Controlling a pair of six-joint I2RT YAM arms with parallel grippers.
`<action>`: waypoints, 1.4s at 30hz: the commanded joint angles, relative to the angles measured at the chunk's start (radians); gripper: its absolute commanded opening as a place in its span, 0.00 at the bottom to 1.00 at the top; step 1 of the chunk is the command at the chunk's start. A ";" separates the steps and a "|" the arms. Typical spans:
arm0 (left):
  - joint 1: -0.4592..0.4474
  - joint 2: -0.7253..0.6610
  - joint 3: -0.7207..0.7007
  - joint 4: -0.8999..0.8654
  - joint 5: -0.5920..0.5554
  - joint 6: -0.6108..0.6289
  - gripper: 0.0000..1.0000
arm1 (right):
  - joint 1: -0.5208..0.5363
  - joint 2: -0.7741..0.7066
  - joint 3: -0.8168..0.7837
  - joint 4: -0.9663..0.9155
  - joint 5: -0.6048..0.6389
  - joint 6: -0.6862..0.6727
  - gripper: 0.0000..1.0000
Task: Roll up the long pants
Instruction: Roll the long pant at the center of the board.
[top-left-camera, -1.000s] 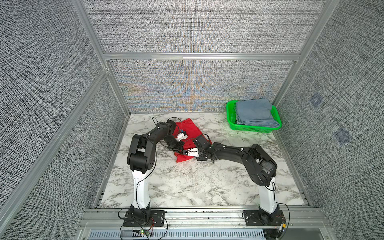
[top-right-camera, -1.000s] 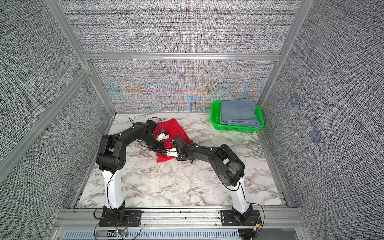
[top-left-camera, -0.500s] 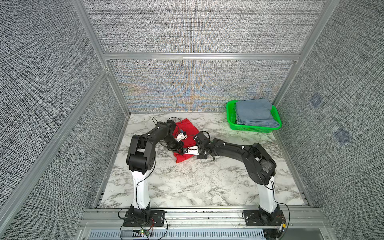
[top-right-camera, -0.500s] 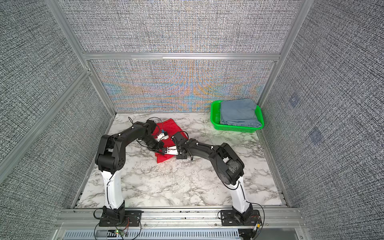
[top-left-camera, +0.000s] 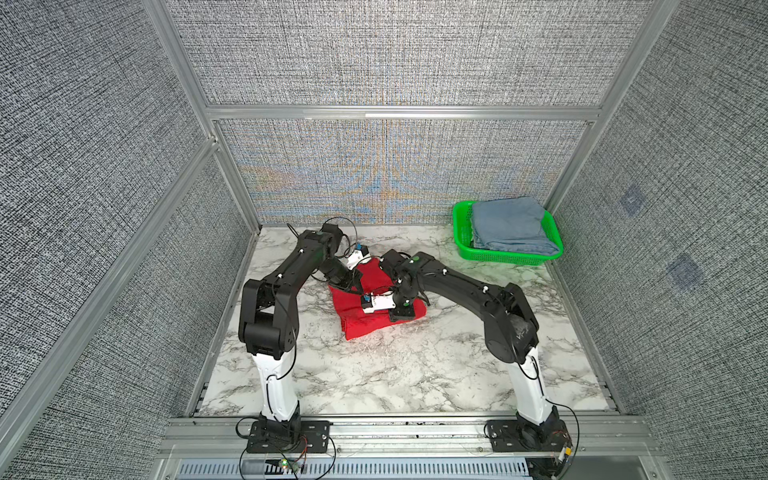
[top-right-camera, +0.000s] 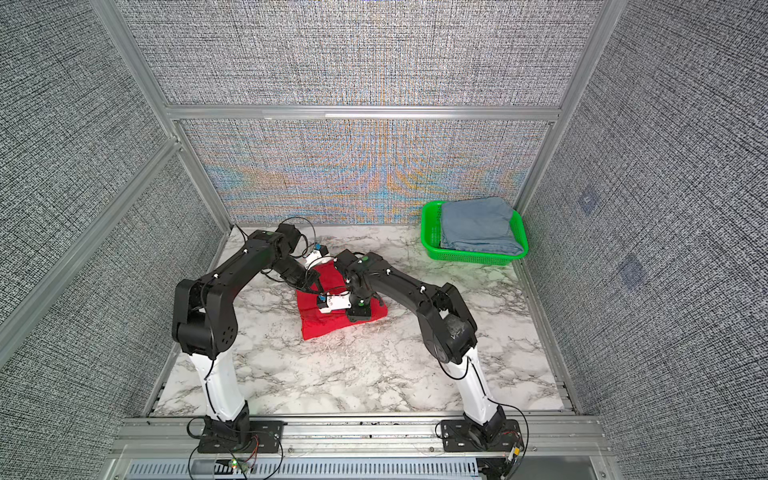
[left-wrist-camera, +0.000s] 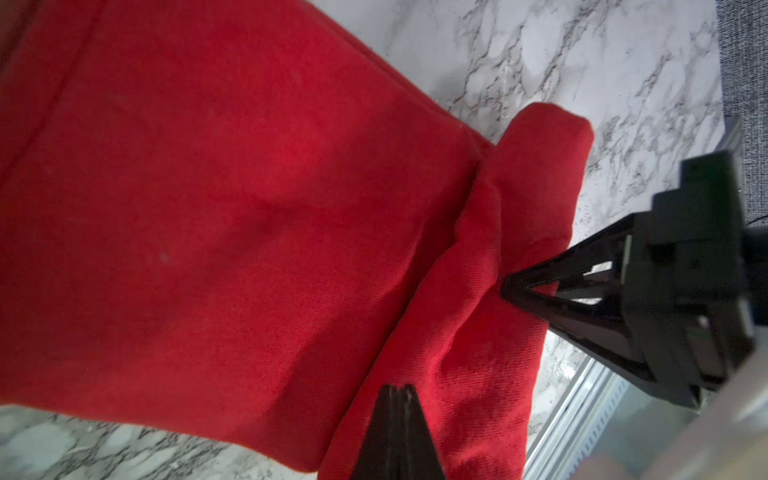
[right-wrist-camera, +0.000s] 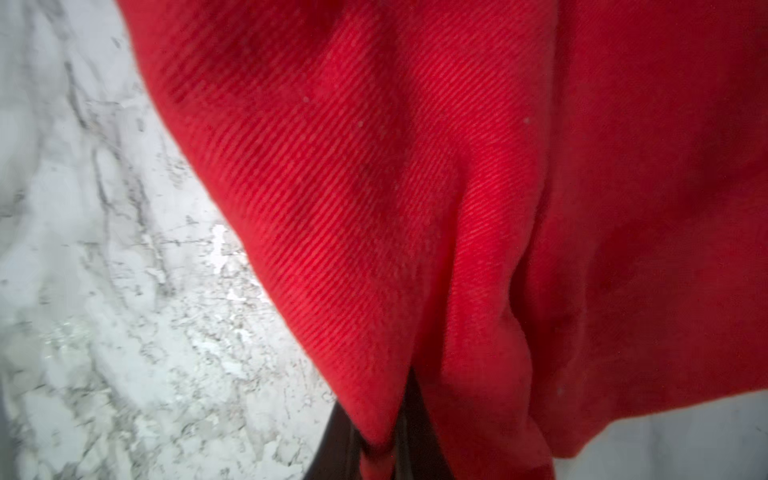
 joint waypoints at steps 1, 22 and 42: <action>0.001 -0.016 -0.021 -0.001 0.001 0.012 0.02 | 0.003 0.032 0.102 -0.228 -0.103 -0.017 0.00; 0.072 -0.053 -0.047 0.082 -0.109 -0.060 0.02 | 0.074 0.150 0.191 -0.233 -0.015 -0.089 0.00; 0.114 0.008 -0.047 0.048 -0.042 0.023 0.02 | 0.062 0.247 0.381 -0.233 0.021 -0.151 0.00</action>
